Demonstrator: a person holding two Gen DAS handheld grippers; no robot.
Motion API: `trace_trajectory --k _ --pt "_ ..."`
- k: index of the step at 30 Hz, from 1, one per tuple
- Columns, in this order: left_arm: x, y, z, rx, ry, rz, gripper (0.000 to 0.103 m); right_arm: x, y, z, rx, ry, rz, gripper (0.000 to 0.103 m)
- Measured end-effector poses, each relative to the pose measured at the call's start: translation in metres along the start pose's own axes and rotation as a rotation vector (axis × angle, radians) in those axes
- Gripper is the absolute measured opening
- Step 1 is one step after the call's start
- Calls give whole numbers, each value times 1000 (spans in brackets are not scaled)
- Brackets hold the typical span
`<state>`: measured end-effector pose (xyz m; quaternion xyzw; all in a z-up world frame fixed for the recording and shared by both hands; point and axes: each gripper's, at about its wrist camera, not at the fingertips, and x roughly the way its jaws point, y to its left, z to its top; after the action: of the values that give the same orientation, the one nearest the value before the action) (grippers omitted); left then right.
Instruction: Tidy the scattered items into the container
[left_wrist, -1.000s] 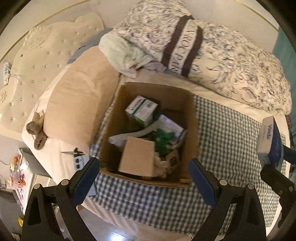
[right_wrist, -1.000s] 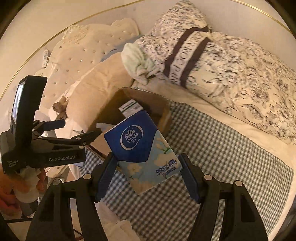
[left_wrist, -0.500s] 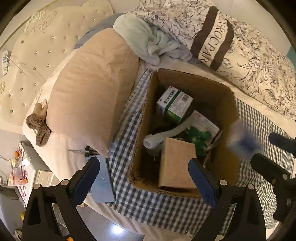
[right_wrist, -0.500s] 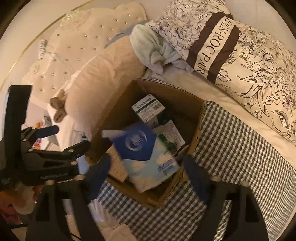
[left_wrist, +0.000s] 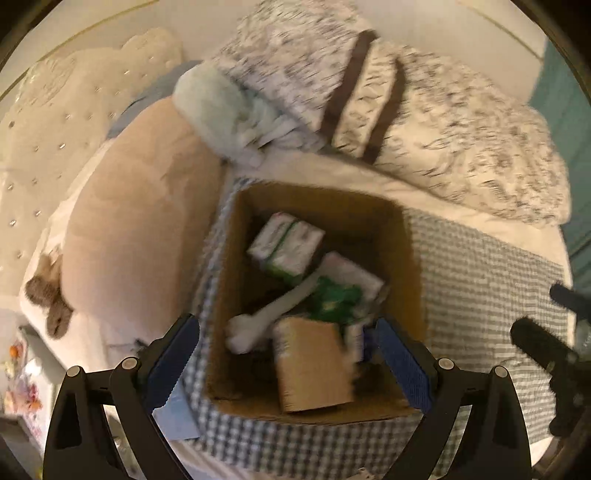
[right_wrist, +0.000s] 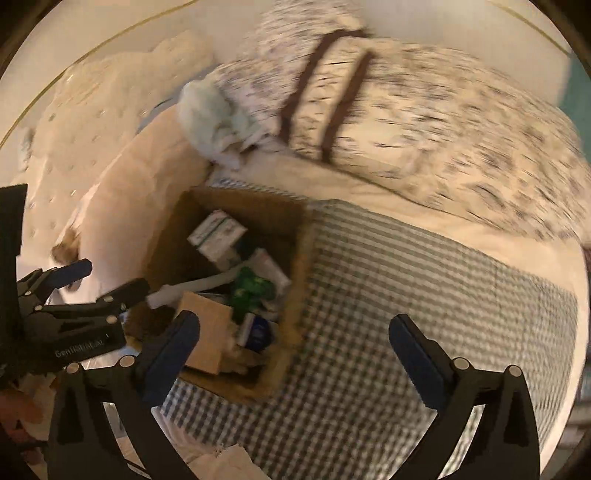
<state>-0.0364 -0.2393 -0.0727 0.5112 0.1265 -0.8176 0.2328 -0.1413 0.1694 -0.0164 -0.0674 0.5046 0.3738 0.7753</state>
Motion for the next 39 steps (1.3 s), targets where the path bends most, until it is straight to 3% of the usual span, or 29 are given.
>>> trace_trajectory --k 7,14,29,39 --pt "-22 -66 -11 79 -66 -66 101 -38 -67 -50 154 -25 -153 103" --pt "-30 -110 -29 141 -40 -98 102 -65 -116 -82 264 -36 -199 103" --pt "-44 -120 -46 134 -31 -59 103 -75 -118 -96 196 -39 -164 103" --pt "-47 -115 -49 103 -17 -87 103 -74 -116 -98 169 -27 -166 103"
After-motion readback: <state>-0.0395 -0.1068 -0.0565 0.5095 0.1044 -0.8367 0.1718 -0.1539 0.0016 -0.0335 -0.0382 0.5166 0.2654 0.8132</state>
